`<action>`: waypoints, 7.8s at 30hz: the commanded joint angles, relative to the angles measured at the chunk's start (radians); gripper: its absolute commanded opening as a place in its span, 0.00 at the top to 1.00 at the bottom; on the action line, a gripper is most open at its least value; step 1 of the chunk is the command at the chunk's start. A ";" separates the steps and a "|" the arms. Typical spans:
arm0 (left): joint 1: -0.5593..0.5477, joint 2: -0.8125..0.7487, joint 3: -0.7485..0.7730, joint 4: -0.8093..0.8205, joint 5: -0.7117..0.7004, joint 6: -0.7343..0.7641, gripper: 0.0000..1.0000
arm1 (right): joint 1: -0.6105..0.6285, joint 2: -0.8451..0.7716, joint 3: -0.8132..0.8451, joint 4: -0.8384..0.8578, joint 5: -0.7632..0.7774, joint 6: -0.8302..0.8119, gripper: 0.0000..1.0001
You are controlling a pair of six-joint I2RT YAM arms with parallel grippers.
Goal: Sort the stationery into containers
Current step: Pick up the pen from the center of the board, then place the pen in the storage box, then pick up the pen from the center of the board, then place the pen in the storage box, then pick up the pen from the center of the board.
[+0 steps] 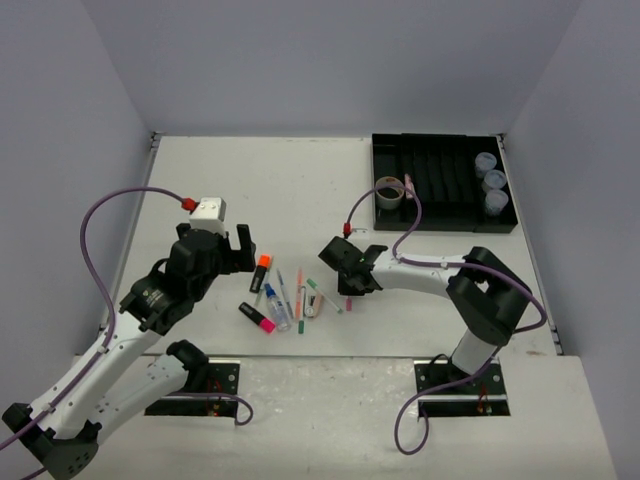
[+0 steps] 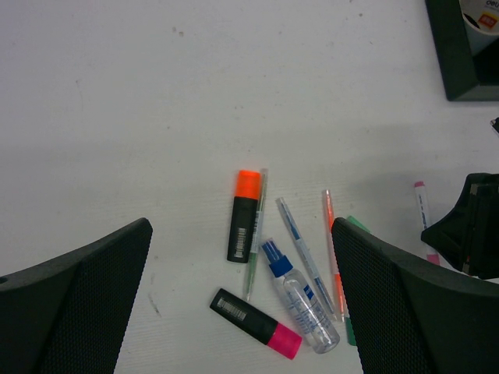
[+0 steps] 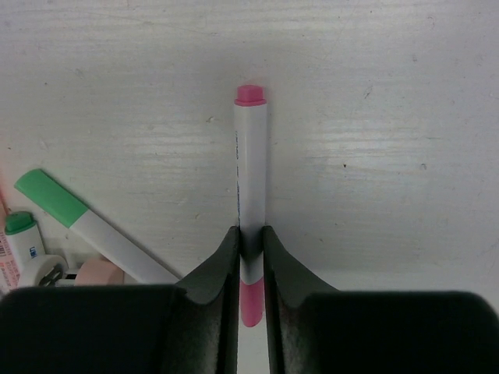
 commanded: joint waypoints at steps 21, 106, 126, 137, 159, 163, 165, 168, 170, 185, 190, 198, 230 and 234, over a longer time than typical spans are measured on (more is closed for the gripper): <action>0.006 -0.025 0.000 0.030 -0.005 0.031 0.00 | -0.585 0.042 0.521 -0.119 -0.014 -0.649 1.00; 0.004 -0.019 0.001 0.030 -0.008 0.030 0.00 | 0.101 0.089 0.154 -0.009 -0.216 -0.423 0.64; 0.004 -0.021 0.000 0.032 0.005 0.030 0.00 | 0.040 0.159 0.150 -0.048 -0.082 -0.427 0.92; 0.004 -0.026 0.000 0.031 0.005 0.031 0.00 | -0.254 -0.117 0.185 -0.082 -0.048 -0.528 0.96; 0.001 -0.026 -0.001 0.034 0.020 0.034 0.00 | -0.808 0.559 1.068 -0.267 -0.055 -0.763 0.98; 0.001 -0.024 -0.001 0.036 0.020 0.036 0.00 | -0.809 0.585 1.071 -0.266 -0.038 -0.775 0.97; 0.001 -0.024 -0.001 0.036 0.018 0.036 0.00 | -0.810 0.585 1.058 -0.264 -0.041 -0.775 0.95; 0.001 -0.026 -0.001 0.036 0.020 0.036 0.00 | -0.810 0.592 1.059 -0.267 -0.054 -0.766 0.89; 0.001 -0.029 -0.001 0.037 0.020 0.036 0.00 | -0.810 0.590 1.049 -0.269 -0.055 -0.761 0.86; 0.001 -0.046 -0.001 0.037 0.021 0.036 0.00 | -0.782 0.446 1.028 -0.315 -0.044 -0.735 0.58; 0.001 -0.047 -0.001 0.037 0.018 0.036 0.00 | -0.685 0.245 0.909 -0.319 -0.044 -0.697 0.59; 0.002 -0.047 0.000 0.034 0.009 0.034 0.00 | -0.293 -0.090 0.369 -0.107 -0.074 -0.450 0.63; 0.001 -0.064 -0.003 0.034 0.005 0.031 0.00 | 0.296 0.134 0.303 -0.087 -0.074 -0.041 0.66; 0.001 -0.065 -0.001 0.034 0.005 0.031 0.00 | 0.295 0.151 0.313 -0.109 -0.050 -0.041 0.66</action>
